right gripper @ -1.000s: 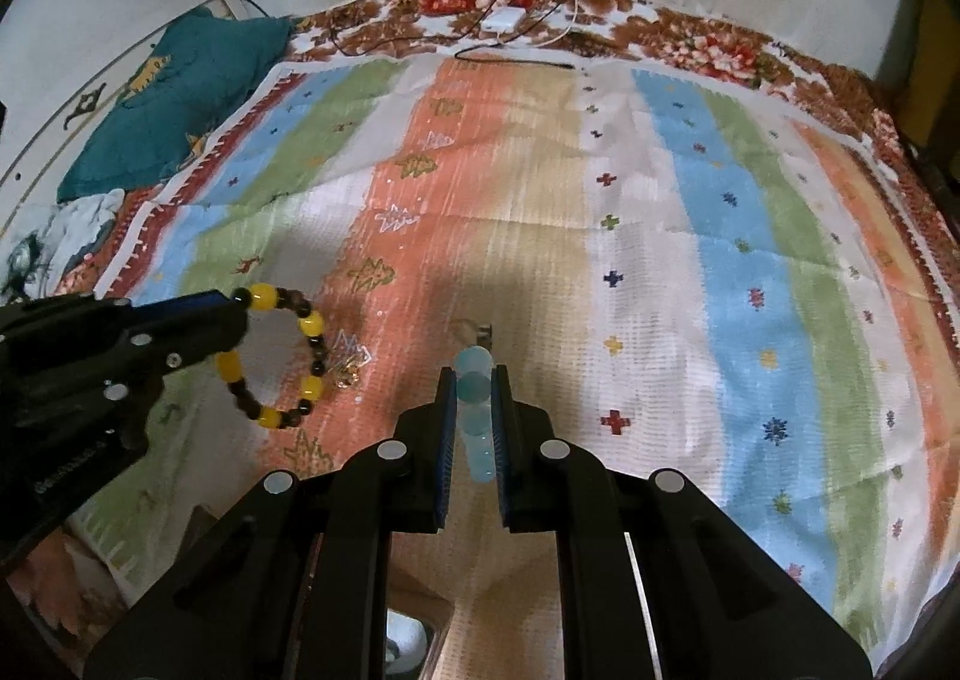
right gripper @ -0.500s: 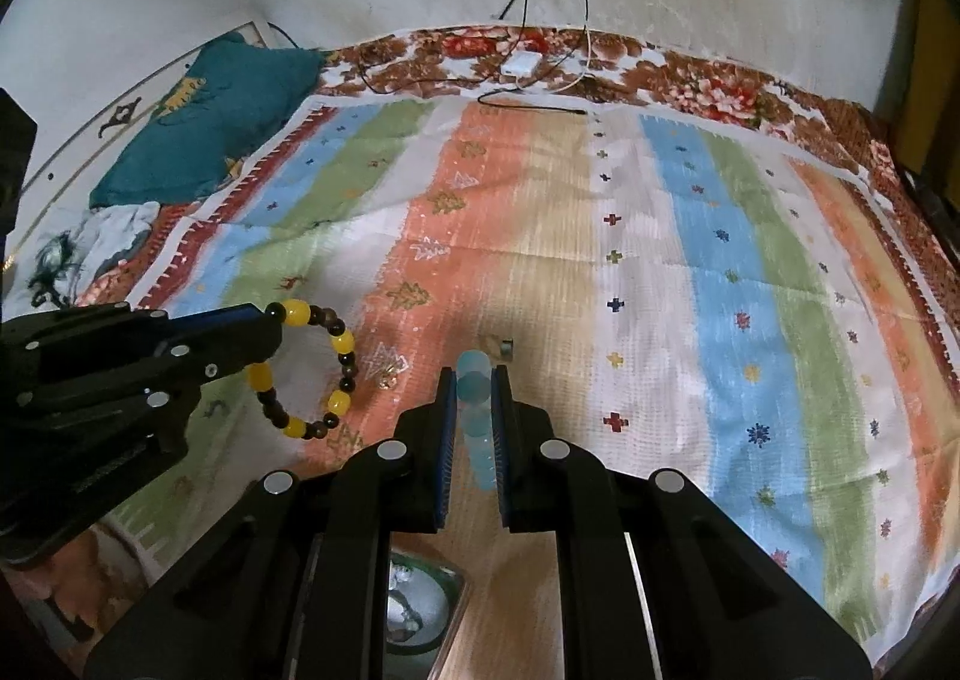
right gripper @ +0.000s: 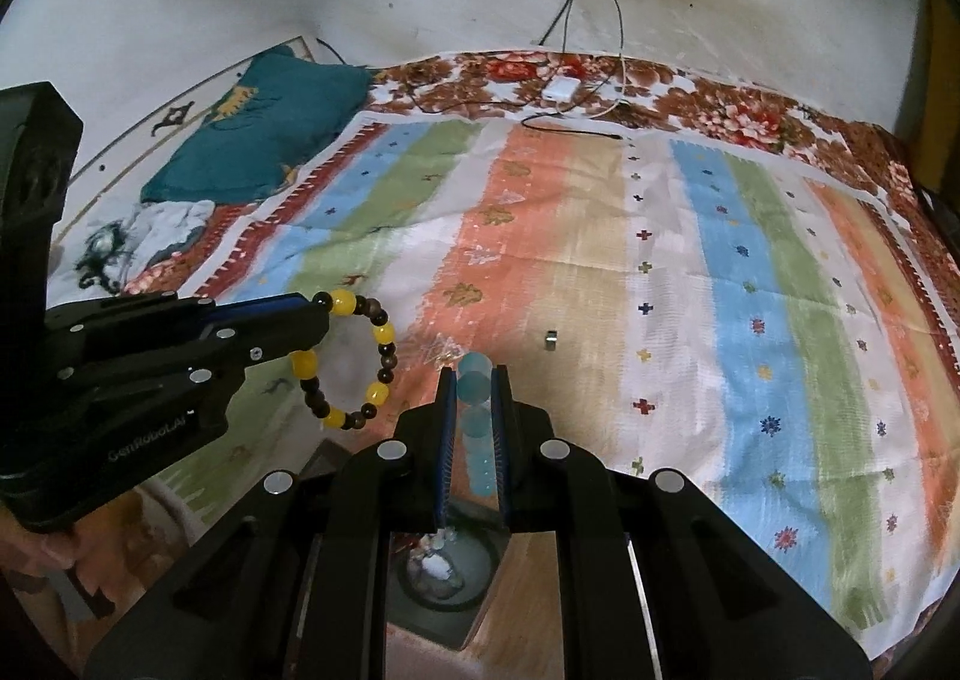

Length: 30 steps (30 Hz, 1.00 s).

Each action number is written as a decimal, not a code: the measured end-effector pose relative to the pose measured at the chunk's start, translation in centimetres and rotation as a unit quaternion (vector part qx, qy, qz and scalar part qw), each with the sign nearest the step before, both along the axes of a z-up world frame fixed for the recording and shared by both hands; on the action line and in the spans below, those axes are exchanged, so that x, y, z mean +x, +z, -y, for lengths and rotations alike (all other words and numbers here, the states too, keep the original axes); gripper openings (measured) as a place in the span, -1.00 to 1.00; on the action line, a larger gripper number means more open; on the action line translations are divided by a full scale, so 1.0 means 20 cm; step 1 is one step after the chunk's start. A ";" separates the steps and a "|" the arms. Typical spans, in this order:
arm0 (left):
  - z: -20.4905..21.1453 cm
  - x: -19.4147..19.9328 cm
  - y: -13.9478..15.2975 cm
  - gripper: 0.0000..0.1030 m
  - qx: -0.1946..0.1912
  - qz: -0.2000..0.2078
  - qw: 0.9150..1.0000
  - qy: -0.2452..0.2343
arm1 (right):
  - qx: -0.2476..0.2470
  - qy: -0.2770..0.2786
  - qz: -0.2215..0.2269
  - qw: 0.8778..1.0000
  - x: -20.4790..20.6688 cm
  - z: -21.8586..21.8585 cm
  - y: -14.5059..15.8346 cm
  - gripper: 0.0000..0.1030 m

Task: Organize jewelry
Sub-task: 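Carry both bracelets over the silver tin and open both grippers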

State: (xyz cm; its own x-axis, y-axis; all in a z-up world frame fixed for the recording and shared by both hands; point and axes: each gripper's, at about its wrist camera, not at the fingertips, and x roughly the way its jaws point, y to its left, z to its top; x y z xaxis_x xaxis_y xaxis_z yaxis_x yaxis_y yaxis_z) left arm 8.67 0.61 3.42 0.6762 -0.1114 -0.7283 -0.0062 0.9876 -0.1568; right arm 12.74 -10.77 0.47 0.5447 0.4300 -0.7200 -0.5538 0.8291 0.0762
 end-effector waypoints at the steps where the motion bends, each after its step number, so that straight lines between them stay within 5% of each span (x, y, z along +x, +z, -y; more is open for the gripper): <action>1: 0.00 -0.02 0.00 -0.82 0.002 0.001 1.000 -0.001 | 0.001 0.002 0.000 1.000 -0.01 0.00 0.00 -0.76; 27: 0.05 -0.20 -0.10 -0.81 0.000 -0.021 1.000 -0.012 | -0.007 0.032 -0.034 0.999 -0.18 -0.01 -0.11 -0.76; 29: 0.03 -0.20 -0.11 -0.74 0.001 -0.025 1.000 -0.003 | -0.006 0.029 -0.037 0.999 -0.18 -0.01 -0.12 -0.75; 30: 0.03 -0.19 -0.12 -0.55 0.002 -0.027 1.000 0.001 | -0.005 0.022 -0.034 0.999 -0.18 0.00 -0.12 -0.74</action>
State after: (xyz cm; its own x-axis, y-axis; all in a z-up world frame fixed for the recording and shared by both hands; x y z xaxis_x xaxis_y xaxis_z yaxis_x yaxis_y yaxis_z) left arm 4.78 0.02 1.09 0.6366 -0.1077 -0.7636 -0.0158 0.9882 -0.1525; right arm 9.10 -10.70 -1.85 0.4748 0.4444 -0.7597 -0.5828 0.8055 0.1070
